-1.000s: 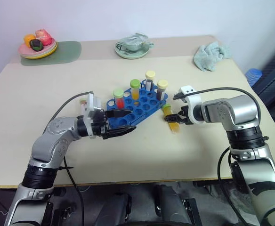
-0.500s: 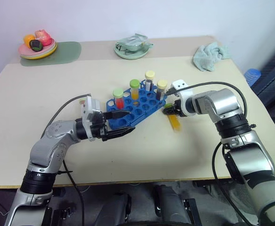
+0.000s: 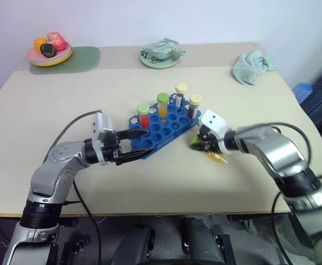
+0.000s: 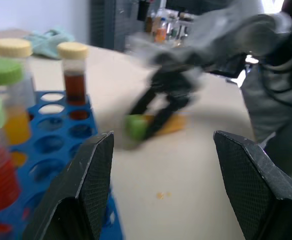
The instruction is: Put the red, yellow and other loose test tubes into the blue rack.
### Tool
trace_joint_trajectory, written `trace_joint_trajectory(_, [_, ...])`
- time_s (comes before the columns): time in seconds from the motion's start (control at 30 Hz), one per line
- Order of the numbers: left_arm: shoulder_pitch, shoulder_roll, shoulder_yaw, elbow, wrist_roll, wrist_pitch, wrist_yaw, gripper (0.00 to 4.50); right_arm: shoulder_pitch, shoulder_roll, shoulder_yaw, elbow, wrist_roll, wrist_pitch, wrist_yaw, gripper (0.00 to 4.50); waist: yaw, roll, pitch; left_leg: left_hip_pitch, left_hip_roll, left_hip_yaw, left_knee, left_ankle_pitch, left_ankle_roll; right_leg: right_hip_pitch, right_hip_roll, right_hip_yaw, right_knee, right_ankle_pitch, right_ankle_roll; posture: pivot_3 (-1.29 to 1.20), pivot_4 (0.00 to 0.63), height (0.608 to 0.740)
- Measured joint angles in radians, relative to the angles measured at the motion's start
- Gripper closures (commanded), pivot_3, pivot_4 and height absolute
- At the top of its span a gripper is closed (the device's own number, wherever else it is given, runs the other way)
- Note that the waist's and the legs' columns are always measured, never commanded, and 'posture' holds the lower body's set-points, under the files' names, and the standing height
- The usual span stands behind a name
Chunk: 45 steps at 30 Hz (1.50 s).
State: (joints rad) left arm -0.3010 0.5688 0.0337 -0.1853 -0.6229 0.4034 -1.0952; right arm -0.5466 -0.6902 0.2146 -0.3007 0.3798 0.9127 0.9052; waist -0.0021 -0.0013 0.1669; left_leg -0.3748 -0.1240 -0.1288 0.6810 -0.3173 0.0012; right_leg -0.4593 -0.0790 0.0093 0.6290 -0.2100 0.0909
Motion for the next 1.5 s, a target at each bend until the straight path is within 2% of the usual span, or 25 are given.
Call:
trace_joint_trajectory(0.13, [0.032,-0.014,0.025,0.0,-0.007,-0.022,-0.003,1.29,0.03,0.145,-0.126,-0.028,0.06,-0.187,-0.028,3.36,-0.011,0.0,0.0,0.002,0.0,0.0,0.0,0.001,-0.001,0.001,0.0,0.0,0.001,0.001,0.0,0.0,0.15,0.74])
trace_joint_trajectory(0.23, [0.067,-0.045,0.06,0.0,-0.014,-0.052,0.025,1.29,0.013,0.312,-0.199,0.033,0.074,-0.358,-0.098,3.36,-0.013,0.0,0.0,0.002,0.001,0.0,0.0,0.001,-0.001,0.0,0.001,0.001,0.002,0.001,0.0,0.0,0.15,0.74])
trace_joint_trajectory(0.33, [0.097,-0.066,0.076,0.012,0.023,-0.12,0.068,1.29,-0.025,0.441,-0.22,0.13,0.029,-0.548,-0.191,3.36,-0.01,0.0,0.0,0.002,0.0,0.001,0.0,0.001,-0.002,0.0,0.001,0.001,0.002,0.001,0.0,0.0,0.15,0.74])
trace_joint_trajectory(0.53, [0.13,-0.093,0.089,0.039,0.1,-0.224,0.15,1.29,-0.036,0.581,-0.221,0.331,-0.053,-0.843,-0.281,3.36,-0.011,0.0,0.0,0.002,0.0,0.001,0.0,0.001,-0.002,-0.001,0.001,0.002,0.002,0.001,0.0,0.0,0.15,0.74])
trace_joint_trajectory(0.73, [0.133,-0.097,0.099,0.048,0.114,-0.26,0.181,1.29,-0.053,0.649,-0.223,0.492,-0.07,-1.027,-0.301,3.36,-0.015,0.0,0.0,0.002,0.0,0.001,0.0,0.001,-0.002,-0.001,0.002,0.002,0.002,0.001,0.0,0.0,0.15,0.74])
trace_joint_trajectory(1.07, [0.182,-0.097,0.107,0.012,0.109,-0.253,0.226,1.29,-0.081,0.733,-0.224,0.755,-0.073,-1.224,-0.294,3.36,-0.018,0.001,0.0,0.002,0.001,0.002,0.0,0.001,-0.002,-0.001,0.002,0.003,0.003,0.001,0.0,0.0,0.15,0.74])
trace_joint_trajectory(1.5, [0.213,-0.075,0.14,-0.056,0.087,-0.216,0.264,1.29,-0.153,0.757,-0.265,0.998,-0.072,-1.397,-0.268,3.36,-0.019,0.001,0.0,0.003,0.001,0.002,0.0,0.001,-0.002,-0.001,0.002,0.003,0.003,0.001,0.0,0.0,0.15,0.74])
